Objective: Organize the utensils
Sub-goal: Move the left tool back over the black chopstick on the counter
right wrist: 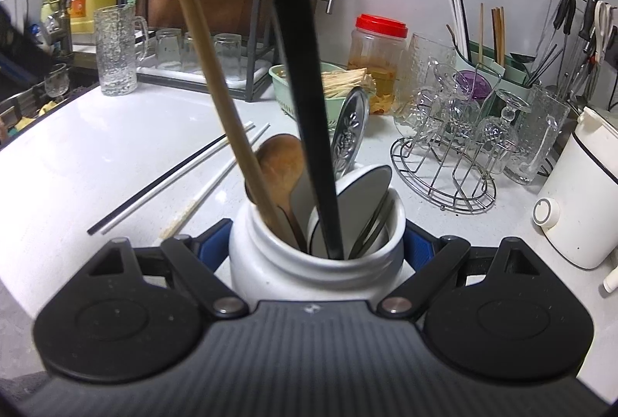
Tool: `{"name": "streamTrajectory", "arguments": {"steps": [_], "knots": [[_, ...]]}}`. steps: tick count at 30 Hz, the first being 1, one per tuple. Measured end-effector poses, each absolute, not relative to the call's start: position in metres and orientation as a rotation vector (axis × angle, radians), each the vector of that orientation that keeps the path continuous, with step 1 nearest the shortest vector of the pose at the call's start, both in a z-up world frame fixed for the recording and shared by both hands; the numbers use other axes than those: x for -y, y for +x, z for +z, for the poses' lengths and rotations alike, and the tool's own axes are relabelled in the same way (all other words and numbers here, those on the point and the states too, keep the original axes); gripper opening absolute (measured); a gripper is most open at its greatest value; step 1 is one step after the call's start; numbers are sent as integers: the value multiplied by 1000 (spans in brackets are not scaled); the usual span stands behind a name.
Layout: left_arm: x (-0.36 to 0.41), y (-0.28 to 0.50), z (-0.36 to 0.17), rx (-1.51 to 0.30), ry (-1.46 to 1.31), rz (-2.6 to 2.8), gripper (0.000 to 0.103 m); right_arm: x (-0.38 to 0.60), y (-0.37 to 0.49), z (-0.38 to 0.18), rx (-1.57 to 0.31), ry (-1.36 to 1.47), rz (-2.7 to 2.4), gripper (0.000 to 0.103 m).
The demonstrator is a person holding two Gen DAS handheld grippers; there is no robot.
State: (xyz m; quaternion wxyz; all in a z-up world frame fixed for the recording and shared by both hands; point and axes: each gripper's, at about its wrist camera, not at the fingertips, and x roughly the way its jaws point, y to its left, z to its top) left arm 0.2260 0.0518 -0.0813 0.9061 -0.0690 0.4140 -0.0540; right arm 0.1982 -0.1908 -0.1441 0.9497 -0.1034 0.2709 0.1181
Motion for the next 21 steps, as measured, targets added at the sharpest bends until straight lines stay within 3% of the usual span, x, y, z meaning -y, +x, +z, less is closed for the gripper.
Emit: {"name": "streamTrajectory", "arguments": {"steps": [11, 21], "knots": [[-83, 262, -141, -927, -106, -142, 40, 183, 201, -144, -568, -194, 177, 92], [-65, 281, -191, -971, -48, -239, 39, 176, 203, -141, -593, -185, 135, 92]]}}
